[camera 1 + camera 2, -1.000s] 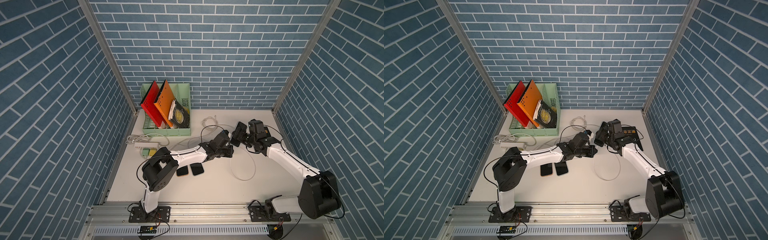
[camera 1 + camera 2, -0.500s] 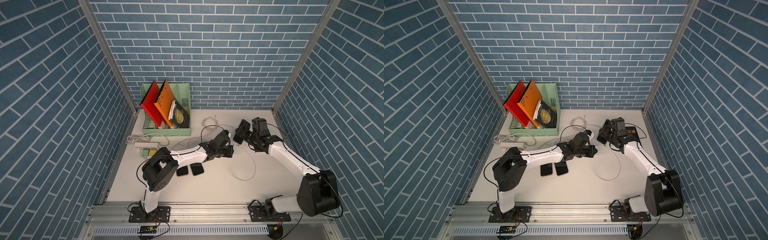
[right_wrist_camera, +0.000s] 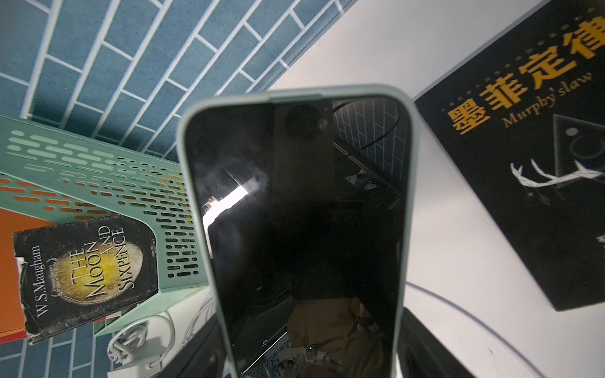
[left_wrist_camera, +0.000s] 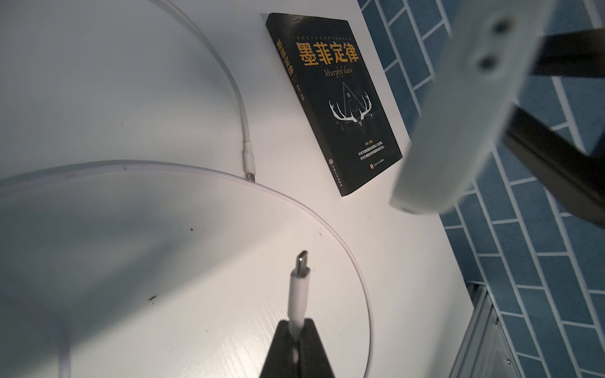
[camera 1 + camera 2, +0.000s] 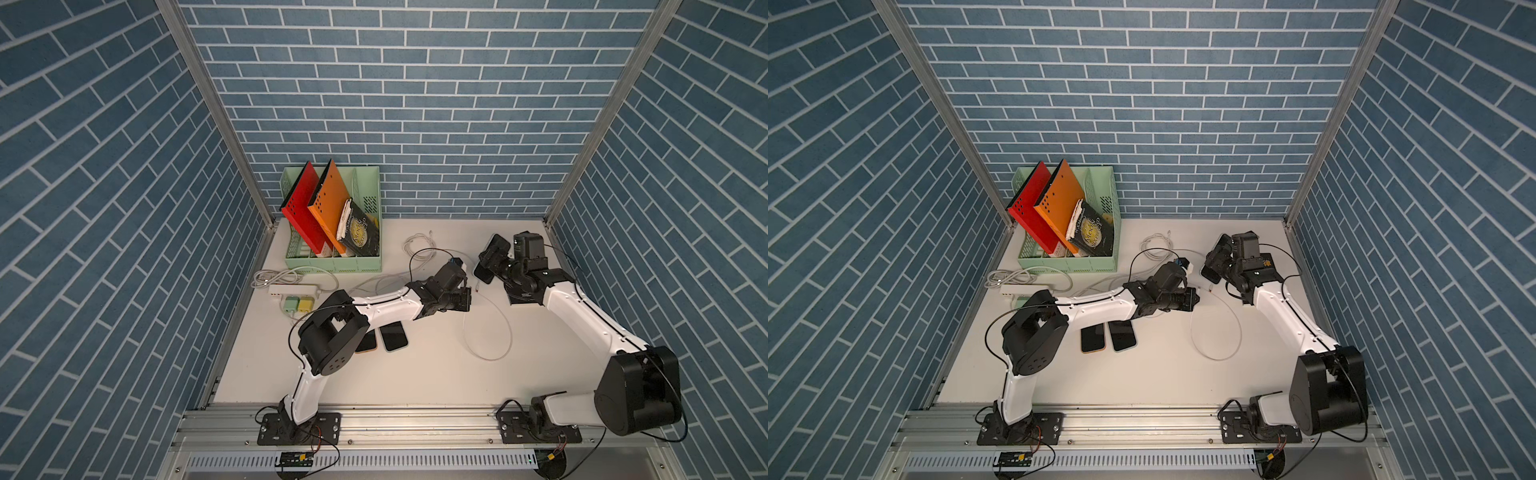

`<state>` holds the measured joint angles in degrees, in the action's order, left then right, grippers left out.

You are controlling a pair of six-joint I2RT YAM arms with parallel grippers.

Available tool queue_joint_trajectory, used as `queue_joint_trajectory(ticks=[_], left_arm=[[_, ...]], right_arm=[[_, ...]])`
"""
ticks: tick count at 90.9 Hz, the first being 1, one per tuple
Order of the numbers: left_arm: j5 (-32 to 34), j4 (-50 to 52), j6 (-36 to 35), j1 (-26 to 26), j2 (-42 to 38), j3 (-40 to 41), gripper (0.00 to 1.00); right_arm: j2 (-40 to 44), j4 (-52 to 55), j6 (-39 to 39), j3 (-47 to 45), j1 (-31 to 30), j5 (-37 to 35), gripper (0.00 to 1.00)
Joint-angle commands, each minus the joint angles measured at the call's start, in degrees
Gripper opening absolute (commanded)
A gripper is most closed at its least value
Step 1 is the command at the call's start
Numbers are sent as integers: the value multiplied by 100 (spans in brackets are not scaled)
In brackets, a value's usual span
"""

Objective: Unplug the charging cable from the phone
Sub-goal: Remove the charging cable from the phone.

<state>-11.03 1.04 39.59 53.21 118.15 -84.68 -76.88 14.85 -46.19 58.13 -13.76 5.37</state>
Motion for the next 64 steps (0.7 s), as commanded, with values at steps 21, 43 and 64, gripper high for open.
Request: queue_joint_trajectory(ticks=[21, 43, 64], left_arm=[[156, 394, -145, -342, 1216, -1315, 0], [255, 706, -128, -539, 2068, -2447, 0], [297, 853, -118, -672, 2547, -3112, 0]], right_arm=[[1204, 234, 308, -931, 247, -175, 0], [1525, 418, 405, -1315, 251, -185, 0], [1665, 518, 488, -1527, 251, -133, 0]])
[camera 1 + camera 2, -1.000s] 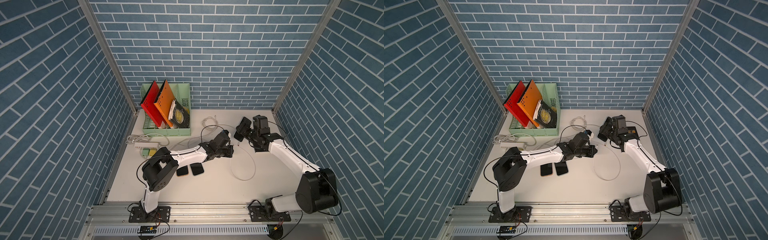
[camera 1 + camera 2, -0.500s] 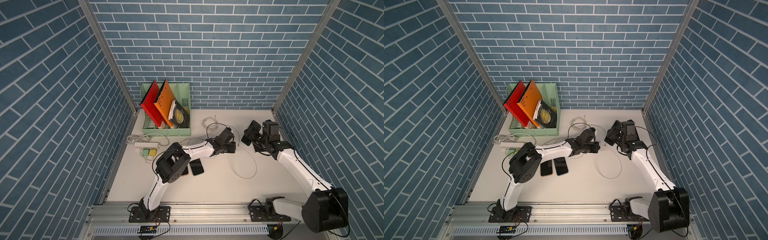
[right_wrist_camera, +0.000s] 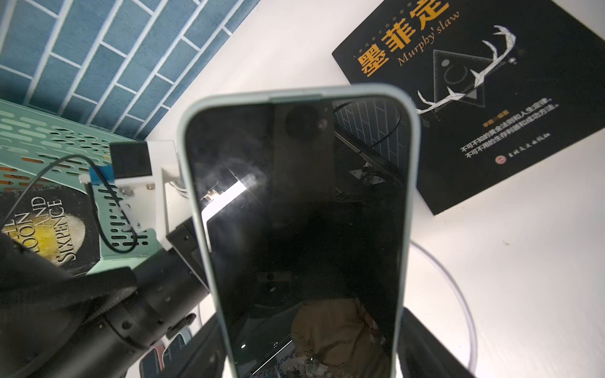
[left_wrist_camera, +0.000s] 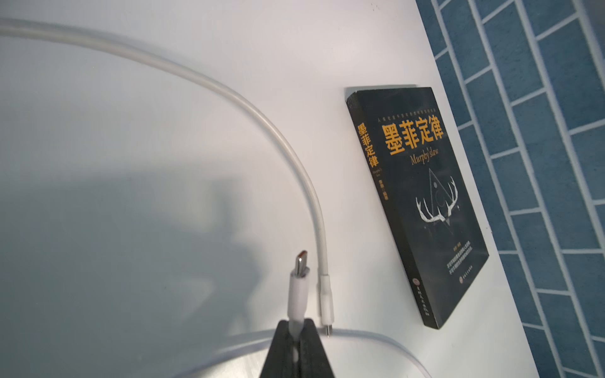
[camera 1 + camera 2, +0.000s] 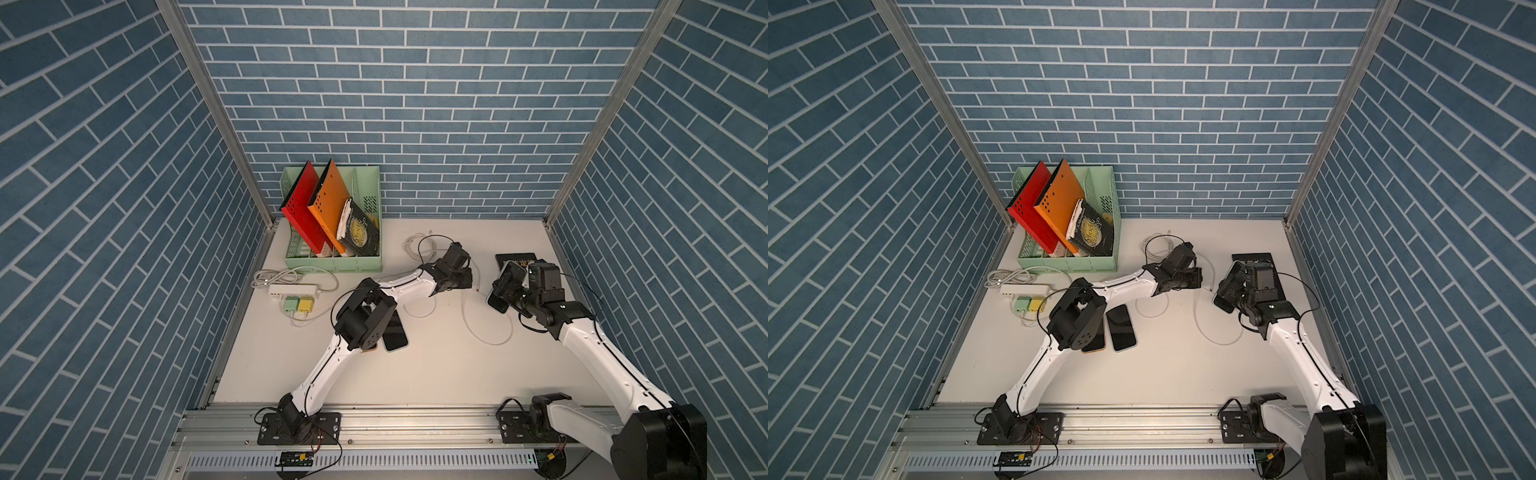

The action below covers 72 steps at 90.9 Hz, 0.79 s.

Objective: Unplug the charging cable from the phone
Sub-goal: Remove the charging cable from the phone.

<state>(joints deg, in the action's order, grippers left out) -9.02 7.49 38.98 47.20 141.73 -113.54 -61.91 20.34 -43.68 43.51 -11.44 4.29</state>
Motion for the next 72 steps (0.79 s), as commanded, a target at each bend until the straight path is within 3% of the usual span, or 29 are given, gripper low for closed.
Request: queue_joint_trajectory(ticks=[1, 17, 23, 29, 43, 58, 72], left_arm=[[99, 204, -62, -75, 210, -246, 0], [33, 297, -29, -188, 482, -646, 6], [32, 323, -61, -204, 481, -701, 17], [39, 323, -83, -207, 435, -697, 35], [101, 369, -168, -228, 229, -692, 61], [261, 570, -298, -244, -173, -596, 73], [475, 544, -365, -277, -936, -7, 81]], right_arm=[[167, -31, 237, -65, 19, -25, 0], [180, -81, 244, -259, 18, -24, 0], [175, -83, 264, -301, 16, 137, 0], [143, -70, 326, -323, 18, 289, 0], [118, -3, 476, -338, 9, 437, 0], [45, 179, 777, -228, -71, 617, 0], [-292, 465, 1115, 19, -485, 722, 0]])
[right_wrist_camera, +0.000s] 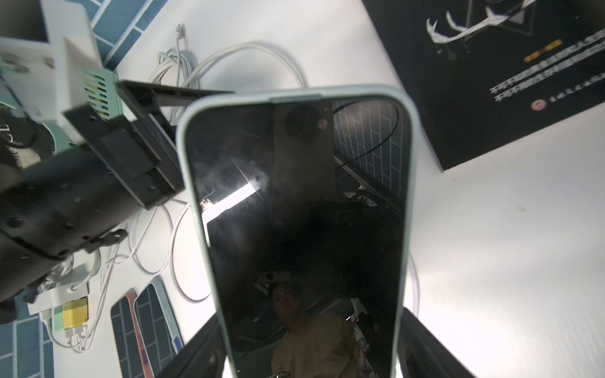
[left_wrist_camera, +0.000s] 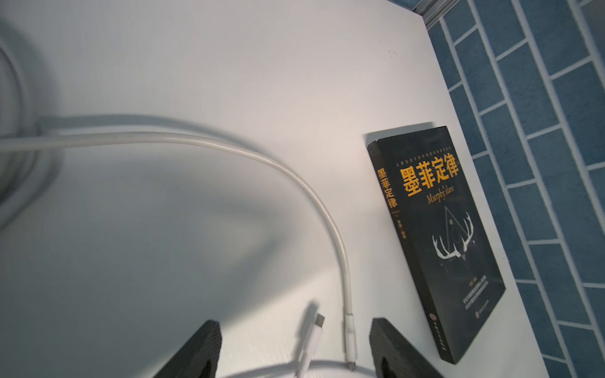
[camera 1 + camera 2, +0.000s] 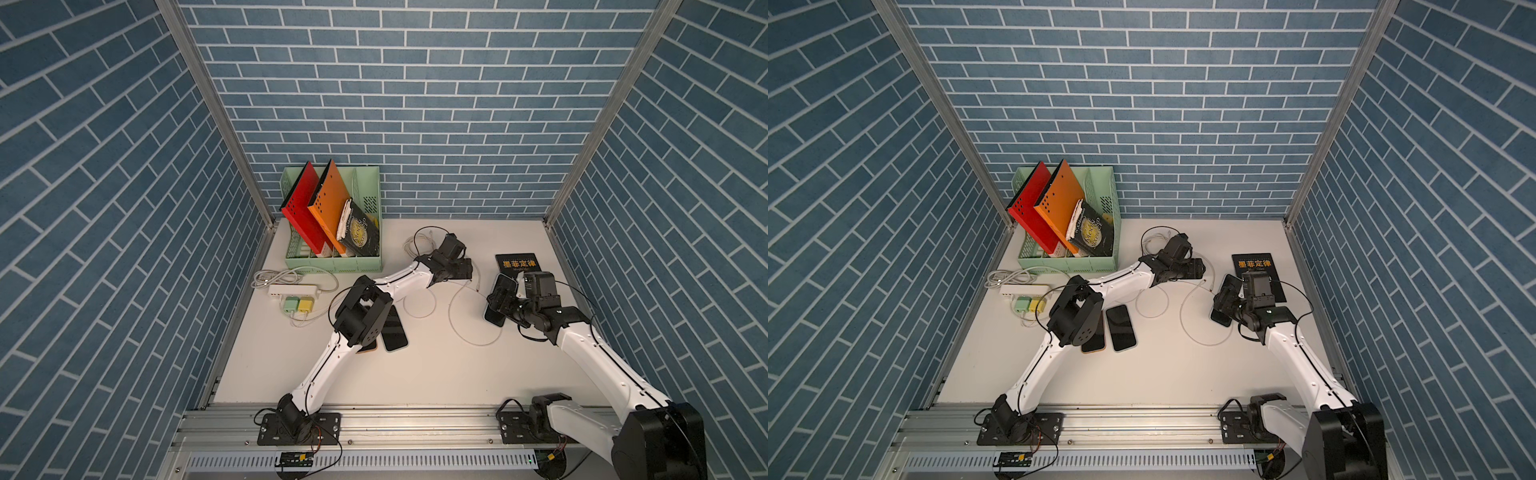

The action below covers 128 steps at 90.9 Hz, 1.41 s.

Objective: Unplug the charging cable from the phone
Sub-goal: Remove the charging cable from the phone, then place the phone at the center of the board.

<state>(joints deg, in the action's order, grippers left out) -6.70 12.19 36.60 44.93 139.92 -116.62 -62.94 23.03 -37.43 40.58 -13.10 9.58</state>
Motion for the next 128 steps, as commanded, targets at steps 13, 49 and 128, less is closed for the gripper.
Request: queue_joint_trajectory(ticks=[13, 49, 128], left_arm=[[440, -170, -1, -168, -1863, 1489, 84], [1158, -595, 394, -530, -5199, 5432, 85], [1142, -253, 559, -1035, -6830, 7286, 85]], right_arm=[[-479, 340, 531, 490, -1078, -75, 0], [-1458, 313, 121, 676, -3046, -458, 0], [-3541, 842, -753, 1591, -4456, -1182, 0]])
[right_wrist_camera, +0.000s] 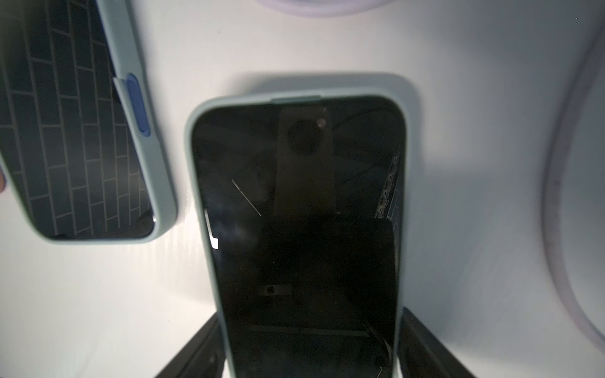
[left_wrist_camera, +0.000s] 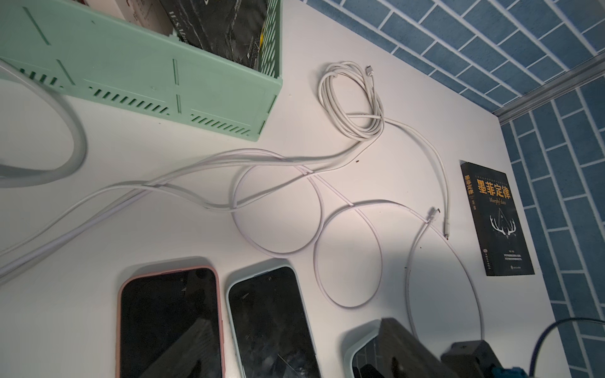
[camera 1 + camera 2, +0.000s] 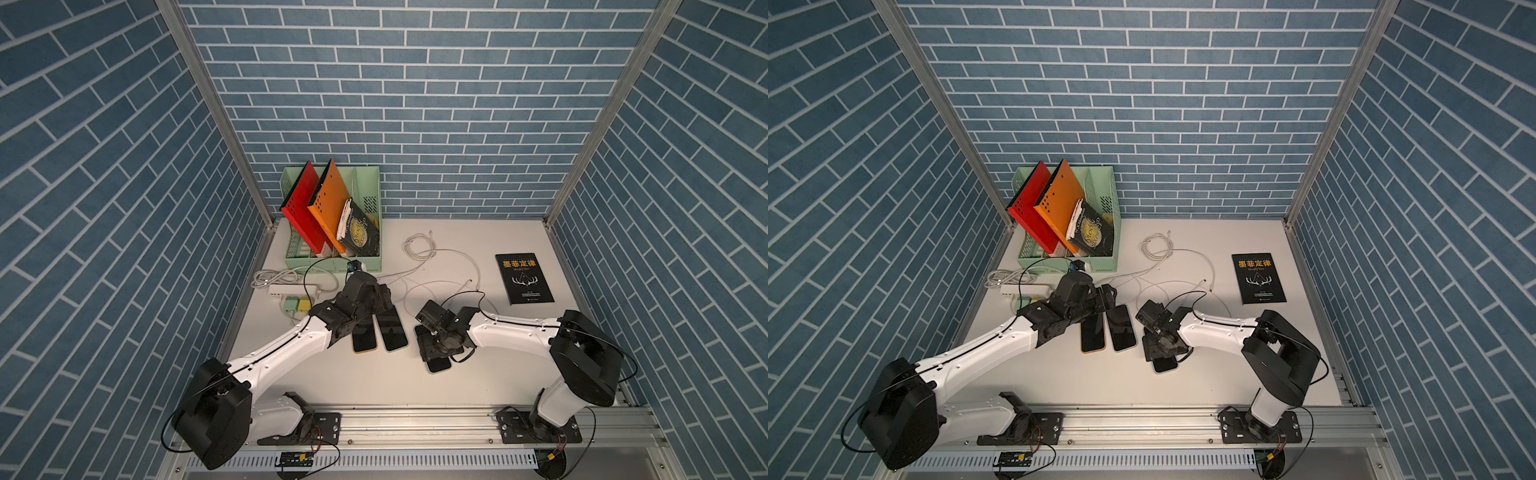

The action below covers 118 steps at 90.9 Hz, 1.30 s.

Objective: Unplug the charging cable from the phone
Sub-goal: Place the phone at the center of the board.

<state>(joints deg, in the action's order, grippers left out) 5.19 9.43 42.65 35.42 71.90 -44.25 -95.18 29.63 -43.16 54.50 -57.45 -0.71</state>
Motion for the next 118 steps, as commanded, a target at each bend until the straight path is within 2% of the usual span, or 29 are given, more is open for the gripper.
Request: queue_joint_trajectory(ticks=[1, 7, 10, 20, 28, 35, 48, 53, 60, 74, 80, 83, 90, 96, 107, 118], left_arm=[[-50, 19, -47, -91, -28, 48, 85], [-89, 9, -60, -115, 5, 33, 85], [-104, 3, -69, -126, 15, 31, 85], [-136, -10, -73, -149, 49, 22, 85], [-166, -12, -86, -174, 63, 13, 85], [-172, -3, -106, -200, 69, -10, 85], [-202, 30, -149, -237, 111, -80, 85], [-211, 45, -152, -245, 142, -119, 85], [-211, 43, -156, -270, 176, -175, 85], [-254, 59, -150, -361, 202, -299, 85], [-262, 60, -156, -421, 181, -364, 85], [-257, 76, -179, -440, 174, -403, 85], [-215, 136, -240, -477, 142, -510, 87], [-180, 213, -307, -528, 128, -627, 88], [67, 411, -467, -607, 89, -856, 91], [618, 472, -718, -692, -20, -955, 100]], right_arm=[[-348, 187, -178, 218, -21, -155, 0], [-515, 186, -188, 322, -24, -180, 0], [-579, 158, -199, 343, -19, -205, 5], [-805, 103, -211, 477, 12, -227, 8], [-989, 68, -194, 617, 40, -243, 16], [-1084, 18, -181, 701, 83, -204, 28], [-1064, -26, -113, 804, 138, -154, 54], [-986, -27, -91, 824, 146, -137, 71], [-811, -28, -79, 842, 153, -149, 86], [-234, -19, -58, 806, 348, -361, 89], [68, -25, 2, 768, 561, -461, 90], [222, -52, 55, 738, 681, -513, 95], [615, -126, 183, 682, 990, -688, 99], [889, -185, 311, 675, 1270, -813, 99], [1302, -419, 556, 631, 1749, -1106, 99], [1644, -899, 859, 448, 2141, -1701, 100]])
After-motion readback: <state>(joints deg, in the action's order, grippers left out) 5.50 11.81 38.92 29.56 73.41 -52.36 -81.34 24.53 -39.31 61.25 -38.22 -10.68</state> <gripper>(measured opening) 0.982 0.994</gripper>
